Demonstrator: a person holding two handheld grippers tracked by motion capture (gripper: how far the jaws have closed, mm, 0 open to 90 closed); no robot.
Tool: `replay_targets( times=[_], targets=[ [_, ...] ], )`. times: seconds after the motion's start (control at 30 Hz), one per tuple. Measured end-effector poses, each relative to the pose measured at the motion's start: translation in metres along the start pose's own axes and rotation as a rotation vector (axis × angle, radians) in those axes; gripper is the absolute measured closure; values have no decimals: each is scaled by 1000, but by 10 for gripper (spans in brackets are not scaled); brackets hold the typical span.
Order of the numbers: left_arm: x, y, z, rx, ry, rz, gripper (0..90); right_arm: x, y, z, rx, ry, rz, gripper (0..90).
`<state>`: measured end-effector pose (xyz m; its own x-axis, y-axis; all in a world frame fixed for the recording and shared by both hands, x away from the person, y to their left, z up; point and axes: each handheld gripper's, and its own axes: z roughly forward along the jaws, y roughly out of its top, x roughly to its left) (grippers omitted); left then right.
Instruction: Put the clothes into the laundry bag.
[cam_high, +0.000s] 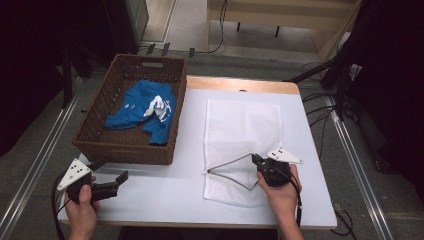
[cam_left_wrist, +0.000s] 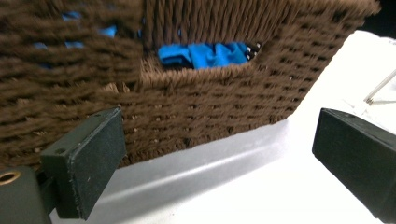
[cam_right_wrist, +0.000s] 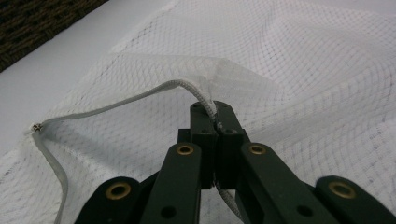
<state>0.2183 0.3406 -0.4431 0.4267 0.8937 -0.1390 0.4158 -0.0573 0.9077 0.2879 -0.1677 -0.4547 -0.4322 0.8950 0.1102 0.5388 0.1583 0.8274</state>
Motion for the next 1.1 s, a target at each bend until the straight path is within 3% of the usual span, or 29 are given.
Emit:
replay_targets(
  times=[0.2, 0.5, 1.1],
  targets=[
    [-11, 14, -10, -35, 9, 1, 26, 0, -1, -1, -6, 17, -7, 897],
    [-24, 38, -16, -45, 2, 21, 0, 2, -1, -1, -9, 31, -10, 897],
    [-28, 87, -2, -50, 15, 35, 0, 0, -2, 0, -12, 52, -4, 896]
  ],
)
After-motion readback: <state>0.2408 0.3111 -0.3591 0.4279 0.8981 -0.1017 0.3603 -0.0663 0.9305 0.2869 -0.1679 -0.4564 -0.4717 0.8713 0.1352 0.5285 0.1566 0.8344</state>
